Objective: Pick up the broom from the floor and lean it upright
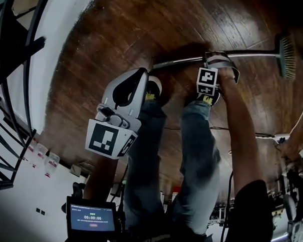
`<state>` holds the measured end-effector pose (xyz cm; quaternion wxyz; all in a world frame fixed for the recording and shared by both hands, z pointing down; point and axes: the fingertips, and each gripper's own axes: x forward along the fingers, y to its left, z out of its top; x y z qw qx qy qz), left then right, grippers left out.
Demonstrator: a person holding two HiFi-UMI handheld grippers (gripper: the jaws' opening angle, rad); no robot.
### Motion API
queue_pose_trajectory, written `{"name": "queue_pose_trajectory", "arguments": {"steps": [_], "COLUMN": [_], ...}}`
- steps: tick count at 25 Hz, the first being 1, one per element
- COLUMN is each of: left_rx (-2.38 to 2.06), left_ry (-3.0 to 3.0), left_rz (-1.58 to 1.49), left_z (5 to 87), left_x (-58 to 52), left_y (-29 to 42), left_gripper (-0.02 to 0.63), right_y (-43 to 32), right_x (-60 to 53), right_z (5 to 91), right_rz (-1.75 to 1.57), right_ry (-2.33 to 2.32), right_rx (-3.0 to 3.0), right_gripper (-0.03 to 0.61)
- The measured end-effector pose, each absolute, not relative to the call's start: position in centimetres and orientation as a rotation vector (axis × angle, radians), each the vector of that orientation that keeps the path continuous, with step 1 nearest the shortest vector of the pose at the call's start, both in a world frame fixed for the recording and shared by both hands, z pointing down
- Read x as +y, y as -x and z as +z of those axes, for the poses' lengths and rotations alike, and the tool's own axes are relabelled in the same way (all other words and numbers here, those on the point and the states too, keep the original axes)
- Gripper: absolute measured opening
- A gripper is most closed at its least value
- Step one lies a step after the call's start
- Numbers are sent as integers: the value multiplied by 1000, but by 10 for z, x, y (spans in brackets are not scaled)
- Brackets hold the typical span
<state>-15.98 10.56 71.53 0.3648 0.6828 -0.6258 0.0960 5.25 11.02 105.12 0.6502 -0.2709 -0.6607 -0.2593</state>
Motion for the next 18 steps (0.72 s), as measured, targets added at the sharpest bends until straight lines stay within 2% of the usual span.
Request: {"name": "queue_pose_trajectory", "arguments": {"steps": [5,11,18], "left_rx": [-1643,-1688,-1628], "left_ry": [-1760,-1897,-2104], "left_rz": [219,127,83], "left_z": [662,537,415], "left_x": [99,53,9], "left_y": [169,171,134], "left_gripper": [11,11,11], "right_y": [-19,17,3], "right_x": [92,32,-44], "right_z": [968,836,703], "right_rz": [-528,-377,-68], "right_ry": [510,258,-252], "right_rx": [-1689,-1870,-2056], "right_gripper": [77,77,79]}}
